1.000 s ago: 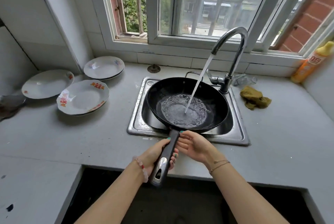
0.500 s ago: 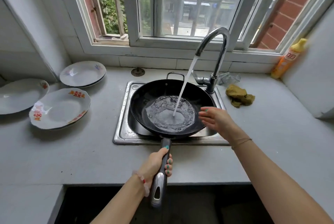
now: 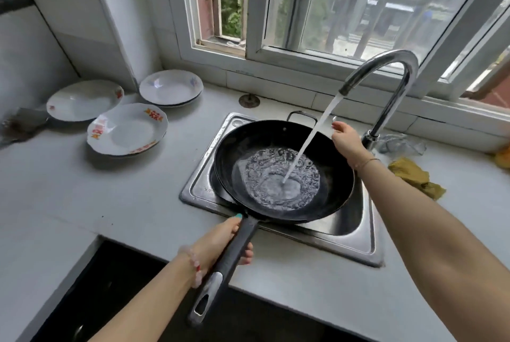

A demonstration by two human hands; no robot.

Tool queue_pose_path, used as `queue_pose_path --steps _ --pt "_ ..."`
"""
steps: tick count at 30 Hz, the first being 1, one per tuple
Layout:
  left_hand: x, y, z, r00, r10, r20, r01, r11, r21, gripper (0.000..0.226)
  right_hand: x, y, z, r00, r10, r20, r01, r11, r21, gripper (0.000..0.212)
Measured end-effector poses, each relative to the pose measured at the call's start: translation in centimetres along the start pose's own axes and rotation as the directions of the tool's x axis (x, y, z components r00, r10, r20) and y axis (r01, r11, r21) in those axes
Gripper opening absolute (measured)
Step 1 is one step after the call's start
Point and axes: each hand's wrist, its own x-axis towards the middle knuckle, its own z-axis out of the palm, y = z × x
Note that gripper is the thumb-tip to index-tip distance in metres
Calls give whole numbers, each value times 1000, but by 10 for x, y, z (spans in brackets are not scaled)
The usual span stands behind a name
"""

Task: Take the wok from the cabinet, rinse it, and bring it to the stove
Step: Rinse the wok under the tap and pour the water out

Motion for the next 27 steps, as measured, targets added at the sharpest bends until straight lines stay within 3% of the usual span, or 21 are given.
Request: queue_pose_path --steps 4,8,14,18,27 --pt "-3 14 -4 999 39 -1 -38 996 82 52 19 6 -2 989 -141 36 144 918 -369 58" --pt "-4 15 -9 993 -11 121 12 1000 -3 65 33 10 -6 970 -175 170 242 776 -583 59" --pt "5 9 -15 978 -48 205 77 988 -136 64 46 22 -13 953 -213 217 304 691 -656 60" --pt "13 7 -16 965 -78 249 114 984 -134 64 53 22 -11 953 -201 227 303 632 -713 60" --pt "20 4 -11 956 -105 273 138 985 -105 48 57 26 -23 912 -325 249 355 326 -876 55"
